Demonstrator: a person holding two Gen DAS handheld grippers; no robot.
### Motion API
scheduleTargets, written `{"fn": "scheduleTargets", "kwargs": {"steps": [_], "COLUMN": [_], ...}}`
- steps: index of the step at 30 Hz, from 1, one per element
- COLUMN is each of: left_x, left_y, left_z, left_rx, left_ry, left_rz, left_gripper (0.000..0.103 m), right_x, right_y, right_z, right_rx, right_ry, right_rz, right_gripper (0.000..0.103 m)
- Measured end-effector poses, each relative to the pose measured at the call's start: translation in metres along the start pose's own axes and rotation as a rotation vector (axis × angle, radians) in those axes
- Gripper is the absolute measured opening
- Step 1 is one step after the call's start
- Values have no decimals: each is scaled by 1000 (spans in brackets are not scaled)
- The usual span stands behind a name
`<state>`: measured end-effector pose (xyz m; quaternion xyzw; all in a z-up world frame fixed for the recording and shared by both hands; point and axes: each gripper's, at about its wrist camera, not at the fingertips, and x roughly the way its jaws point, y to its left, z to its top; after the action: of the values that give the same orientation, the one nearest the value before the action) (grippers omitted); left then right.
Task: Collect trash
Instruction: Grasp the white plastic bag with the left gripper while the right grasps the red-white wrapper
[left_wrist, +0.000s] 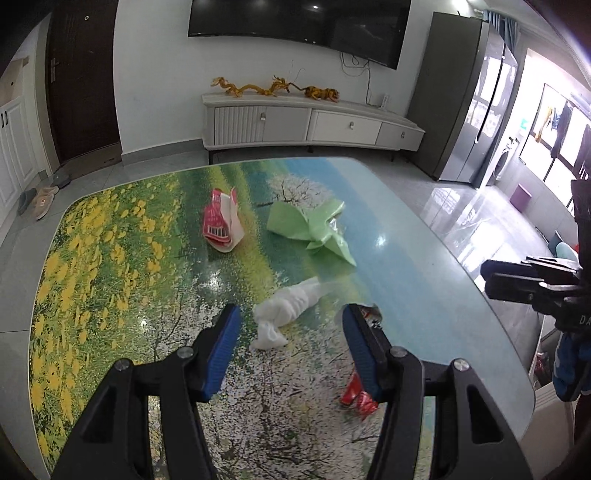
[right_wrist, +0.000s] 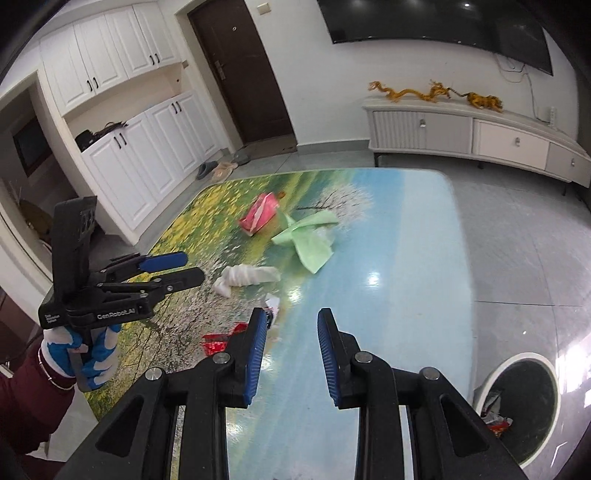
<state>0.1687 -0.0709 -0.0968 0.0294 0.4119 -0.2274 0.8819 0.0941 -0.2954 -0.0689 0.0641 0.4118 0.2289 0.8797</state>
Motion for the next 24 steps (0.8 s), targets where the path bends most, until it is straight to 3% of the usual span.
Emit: {"fn": "scheduleTargets", "kwargs": {"steps": [6,13,18,24], "left_x": [34,53,59,51], "left_y": [11,10,8,10], "left_z": [0,5,4,-4], "left_rx": [36,84,102,81], "left_ry": [72,97,105,88], "left_rz": [-39,-85,-95,-86], "left_gripper": [55,54,34,27], "right_x": [52,81,89,92], "right_y": [18,20,22,21], "right_z": [-8,-12,-13,-13], "right_rx": [0,27,31,53], "right_ry": [102,176,194,198], "right_rz": [68,107,115,136], "right_gripper": [27,27,33,33]}}
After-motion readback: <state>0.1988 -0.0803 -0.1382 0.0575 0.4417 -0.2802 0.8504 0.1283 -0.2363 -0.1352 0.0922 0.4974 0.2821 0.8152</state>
